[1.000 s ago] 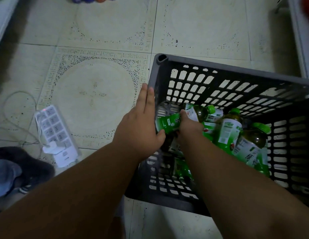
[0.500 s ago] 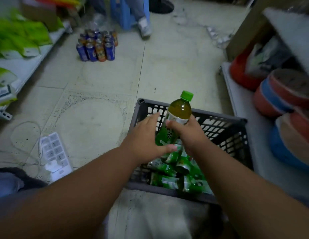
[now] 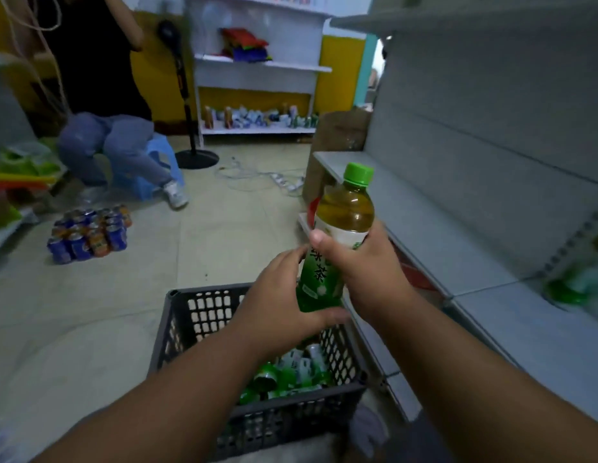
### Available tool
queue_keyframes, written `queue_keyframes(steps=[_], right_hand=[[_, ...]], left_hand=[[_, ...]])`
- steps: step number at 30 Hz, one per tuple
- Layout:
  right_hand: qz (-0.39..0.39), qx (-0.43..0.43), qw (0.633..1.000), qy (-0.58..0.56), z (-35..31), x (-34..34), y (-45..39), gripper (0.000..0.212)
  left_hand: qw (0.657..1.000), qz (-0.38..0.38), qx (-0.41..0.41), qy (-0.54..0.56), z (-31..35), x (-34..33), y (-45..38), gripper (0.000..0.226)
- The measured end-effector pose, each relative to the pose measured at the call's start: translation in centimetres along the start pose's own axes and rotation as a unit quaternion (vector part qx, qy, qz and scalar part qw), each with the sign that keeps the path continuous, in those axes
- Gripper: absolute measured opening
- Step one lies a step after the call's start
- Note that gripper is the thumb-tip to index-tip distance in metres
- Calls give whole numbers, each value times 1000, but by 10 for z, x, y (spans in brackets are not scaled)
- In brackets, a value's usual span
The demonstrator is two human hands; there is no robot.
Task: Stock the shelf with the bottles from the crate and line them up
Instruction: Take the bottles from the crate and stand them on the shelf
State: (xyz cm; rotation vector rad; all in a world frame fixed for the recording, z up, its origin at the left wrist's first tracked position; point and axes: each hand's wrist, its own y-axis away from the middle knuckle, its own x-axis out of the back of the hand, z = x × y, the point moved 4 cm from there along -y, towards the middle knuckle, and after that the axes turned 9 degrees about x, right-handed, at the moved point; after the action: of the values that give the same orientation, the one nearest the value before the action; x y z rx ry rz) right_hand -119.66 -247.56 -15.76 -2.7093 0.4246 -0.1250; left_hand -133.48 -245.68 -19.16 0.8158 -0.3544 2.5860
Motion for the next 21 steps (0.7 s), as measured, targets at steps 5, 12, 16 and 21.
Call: queue_keyframes(steps=[5, 12, 16, 21], right_hand=[[82, 34, 994, 70, -51, 73, 37, 52], [247, -2, 960, 129, -77, 178, 83, 66], [312, -17, 936, 161, -67, 241, 92, 54], [397, -60, 892, 207, -27, 320, 92, 72]], left_hand=[[996, -60, -59, 0, 56, -49, 7, 96], [975, -175, -136, -9, 123, -133, -3, 111], [952, -242, -185, -24, 152, -201, -32, 111], [903, -307, -271, -132, 170, -302, -81, 108]])
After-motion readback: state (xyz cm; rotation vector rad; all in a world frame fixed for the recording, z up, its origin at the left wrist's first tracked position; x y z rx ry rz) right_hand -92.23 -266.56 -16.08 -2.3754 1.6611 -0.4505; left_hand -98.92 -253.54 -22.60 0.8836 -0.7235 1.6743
